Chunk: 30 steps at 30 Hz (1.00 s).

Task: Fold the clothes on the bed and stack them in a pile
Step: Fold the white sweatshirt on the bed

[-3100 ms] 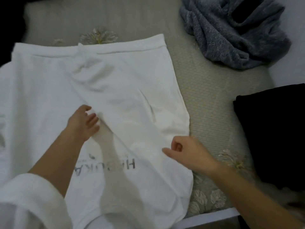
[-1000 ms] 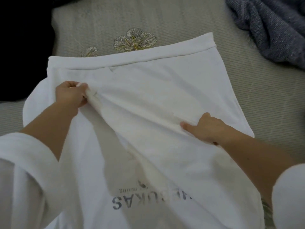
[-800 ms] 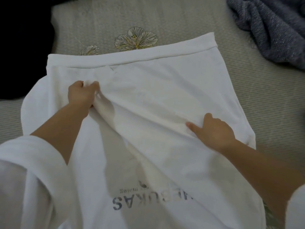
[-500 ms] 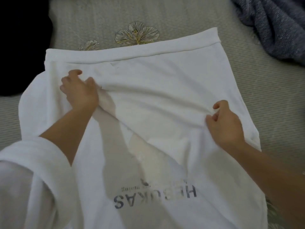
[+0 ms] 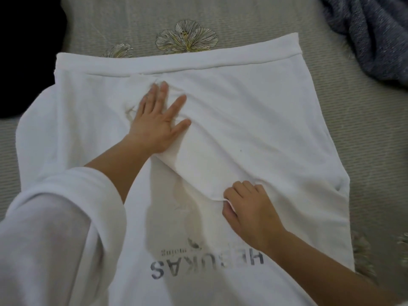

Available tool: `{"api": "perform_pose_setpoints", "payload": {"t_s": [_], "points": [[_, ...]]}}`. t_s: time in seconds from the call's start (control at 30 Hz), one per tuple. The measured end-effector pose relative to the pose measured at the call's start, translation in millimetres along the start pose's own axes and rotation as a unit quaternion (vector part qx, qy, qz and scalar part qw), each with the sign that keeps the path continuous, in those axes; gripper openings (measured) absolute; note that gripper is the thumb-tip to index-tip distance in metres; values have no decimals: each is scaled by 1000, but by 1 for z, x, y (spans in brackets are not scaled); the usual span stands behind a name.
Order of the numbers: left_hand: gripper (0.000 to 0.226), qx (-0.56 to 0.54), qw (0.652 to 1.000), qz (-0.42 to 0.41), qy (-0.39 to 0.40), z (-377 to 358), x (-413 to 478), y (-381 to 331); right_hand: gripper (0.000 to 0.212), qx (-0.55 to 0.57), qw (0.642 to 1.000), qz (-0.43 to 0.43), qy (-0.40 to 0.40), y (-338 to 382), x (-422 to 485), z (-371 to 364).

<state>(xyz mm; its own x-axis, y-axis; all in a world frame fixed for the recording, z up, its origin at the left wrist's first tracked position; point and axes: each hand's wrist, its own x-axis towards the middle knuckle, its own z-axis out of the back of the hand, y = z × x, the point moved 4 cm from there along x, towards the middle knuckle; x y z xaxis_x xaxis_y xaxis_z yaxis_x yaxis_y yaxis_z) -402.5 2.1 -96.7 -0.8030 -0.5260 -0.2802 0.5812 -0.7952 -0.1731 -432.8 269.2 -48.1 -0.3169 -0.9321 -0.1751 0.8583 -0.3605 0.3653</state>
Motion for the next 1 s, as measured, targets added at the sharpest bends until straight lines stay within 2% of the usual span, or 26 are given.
{"api": "perform_pose_setpoints", "payload": {"t_s": [0.07, 0.13, 0.2, 0.27, 0.33, 0.4, 0.5, 0.6, 0.7, 0.83, 0.93, 0.97, 1.0], "points": [[64, 10, 998, 40, -57, 8, -6, 17, 17, 84, 994, 16, 61, 6, 7, 2], [63, 7, 990, 99, -100, 13, -17, 33, 22, 95, 986, 46, 127, 12, 12, 2], [67, -20, 977, 172, -126, 12, -32, 46, 23, 78, 992, 49, 91, 9, 17, 6], [69, -74, 962, 230, -129, 7, -45, 60, 49, 54, 996, -8, 64, -2, 26, 6], [64, -95, 963, 234, -97, 0, -55, 68, 75, 8, 990, -46, 130, -12, 29, -7], [63, -90, 970, 209, -86, -1, -65, 72, 83, -59, 981, -47, 181, -15, 30, -22], [66, -84, 971, 189, -121, 10, -90, 71, 84, -74, 980, -57, 174, -6, 34, -26], [64, -111, 950, 222, -191, 25, -137, 84, 80, -83, 987, -1, 139, 22, 48, -24], [59, -166, 893, 349, -233, 28, -191, 128, 84, -85, 982, 52, 159, 66, 67, -31], [52, -343, 749, 518, -232, 12, -253, 189, 94, -95, 967, 114, 207, 131, 80, -55], [32, -510, 614, 527, -291, -1, -273, 197, 99, -125, 957, 79, 251, 154, 85, -70], [23, -552, 587, 515, -293, -4, -272, 195, 100, -133, 954, 66, 260, 158, 87, -73], [16, -570, 587, 504, -276, -6, -269, 191, 101, -142, 951, 59, 267, 160, 88, -74]]}}
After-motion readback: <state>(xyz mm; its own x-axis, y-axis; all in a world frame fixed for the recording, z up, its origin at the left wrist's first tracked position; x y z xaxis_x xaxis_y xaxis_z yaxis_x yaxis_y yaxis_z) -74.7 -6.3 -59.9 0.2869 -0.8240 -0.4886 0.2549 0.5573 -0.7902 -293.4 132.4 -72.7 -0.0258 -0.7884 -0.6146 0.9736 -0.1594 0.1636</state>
